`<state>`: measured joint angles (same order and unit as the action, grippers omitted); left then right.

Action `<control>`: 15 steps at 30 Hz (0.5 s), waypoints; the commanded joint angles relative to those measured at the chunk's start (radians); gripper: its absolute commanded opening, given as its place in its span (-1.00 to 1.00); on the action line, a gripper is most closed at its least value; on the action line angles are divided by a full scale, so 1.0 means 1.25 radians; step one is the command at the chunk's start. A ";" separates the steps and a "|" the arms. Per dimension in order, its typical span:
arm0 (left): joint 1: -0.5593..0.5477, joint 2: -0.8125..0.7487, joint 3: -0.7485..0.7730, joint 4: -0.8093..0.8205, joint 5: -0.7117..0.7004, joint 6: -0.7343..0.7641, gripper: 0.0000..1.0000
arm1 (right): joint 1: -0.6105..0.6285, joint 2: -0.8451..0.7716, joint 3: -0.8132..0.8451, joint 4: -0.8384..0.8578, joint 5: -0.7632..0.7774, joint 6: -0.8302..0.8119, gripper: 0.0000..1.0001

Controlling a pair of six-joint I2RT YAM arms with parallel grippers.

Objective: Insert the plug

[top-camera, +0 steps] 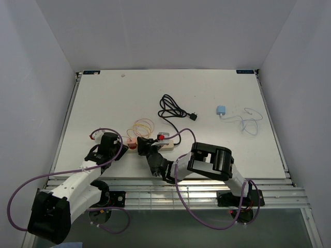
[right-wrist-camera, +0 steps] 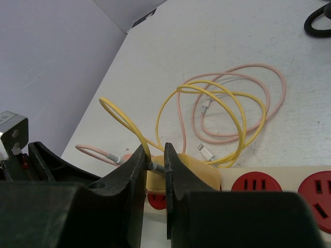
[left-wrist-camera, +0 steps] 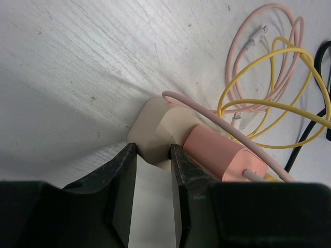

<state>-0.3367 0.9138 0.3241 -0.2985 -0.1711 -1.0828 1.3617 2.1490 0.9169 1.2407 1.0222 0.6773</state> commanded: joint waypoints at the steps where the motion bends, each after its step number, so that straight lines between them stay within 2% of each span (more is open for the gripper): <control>1: -0.009 0.067 -0.057 -0.026 0.045 -0.004 -0.26 | 0.041 0.200 -0.054 -0.559 -0.356 0.067 -0.84; 4: -0.009 0.059 -0.047 -0.040 0.044 0.000 -0.26 | 0.041 0.160 -0.049 -0.586 -0.342 0.052 -0.84; 9: -0.009 0.035 -0.020 -0.084 0.036 0.004 -0.17 | 0.041 0.079 -0.017 -0.689 -0.301 0.025 -0.65; 14: -0.009 -0.003 0.018 -0.132 0.025 0.008 0.06 | 0.041 0.034 0.014 -0.757 -0.284 0.020 -0.24; 15: -0.009 -0.008 0.024 -0.148 0.019 0.010 0.10 | 0.041 0.026 0.020 -0.767 -0.275 0.019 -0.23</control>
<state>-0.3367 0.9081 0.3416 -0.3481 -0.1806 -1.0859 1.3540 2.0487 1.0050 0.8719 0.9840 0.6743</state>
